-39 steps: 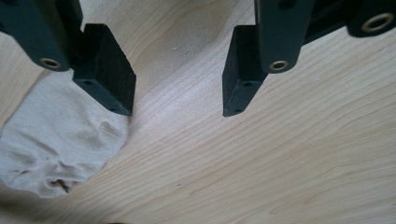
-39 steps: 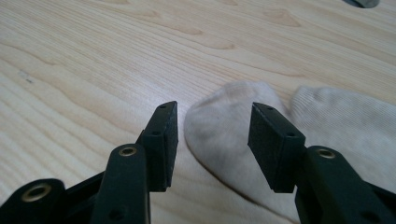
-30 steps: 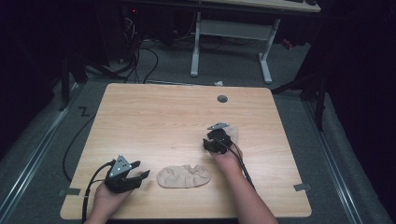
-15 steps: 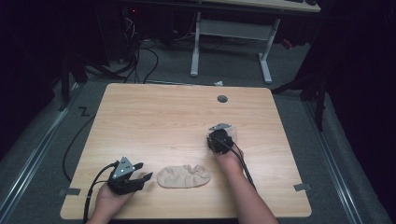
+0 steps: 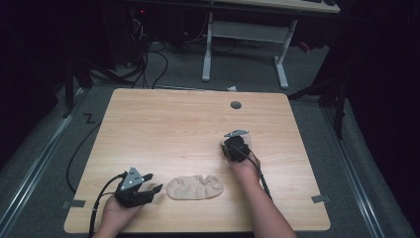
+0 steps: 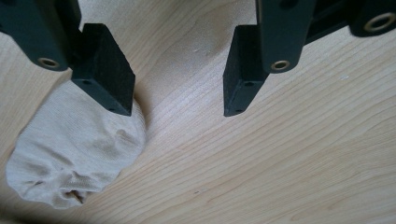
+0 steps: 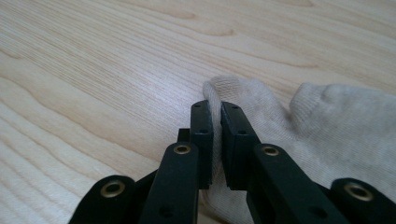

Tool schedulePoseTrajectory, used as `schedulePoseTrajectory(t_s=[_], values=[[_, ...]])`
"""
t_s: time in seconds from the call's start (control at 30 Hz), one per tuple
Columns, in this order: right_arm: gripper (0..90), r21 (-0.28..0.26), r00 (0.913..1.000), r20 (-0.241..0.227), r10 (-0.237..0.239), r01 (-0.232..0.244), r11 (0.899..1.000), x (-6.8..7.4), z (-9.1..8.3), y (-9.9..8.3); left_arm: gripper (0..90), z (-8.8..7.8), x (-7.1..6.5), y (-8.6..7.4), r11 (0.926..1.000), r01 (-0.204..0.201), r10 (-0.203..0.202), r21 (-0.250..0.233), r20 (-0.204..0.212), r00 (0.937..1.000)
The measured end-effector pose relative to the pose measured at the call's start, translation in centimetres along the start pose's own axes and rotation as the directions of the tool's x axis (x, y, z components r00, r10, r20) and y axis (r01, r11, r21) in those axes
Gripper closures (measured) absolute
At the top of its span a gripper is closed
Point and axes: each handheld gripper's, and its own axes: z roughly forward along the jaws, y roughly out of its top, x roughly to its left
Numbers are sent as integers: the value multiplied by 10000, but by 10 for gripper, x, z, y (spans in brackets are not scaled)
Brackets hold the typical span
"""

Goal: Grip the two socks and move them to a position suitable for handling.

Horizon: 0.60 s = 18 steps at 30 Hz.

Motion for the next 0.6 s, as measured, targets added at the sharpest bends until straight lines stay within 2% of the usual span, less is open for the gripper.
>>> schedulePoseTrajectory(t_s=[0.23,0.47,0.6], values=[[846,-575,9999,-42,-147,145,9982,3,-22,4,442,1,0,0,10000,26,-26,-20,0,10000],[845,-1116,9988,-58,-486,477,9926,9,-44,8,442,0,0,0,10000,23,-23,-17,9,10000],[846,-1440,9990,-114,-443,422,9887,12,-53,9,442,1,0,0,10000,24,-24,-25,-4,10000]])
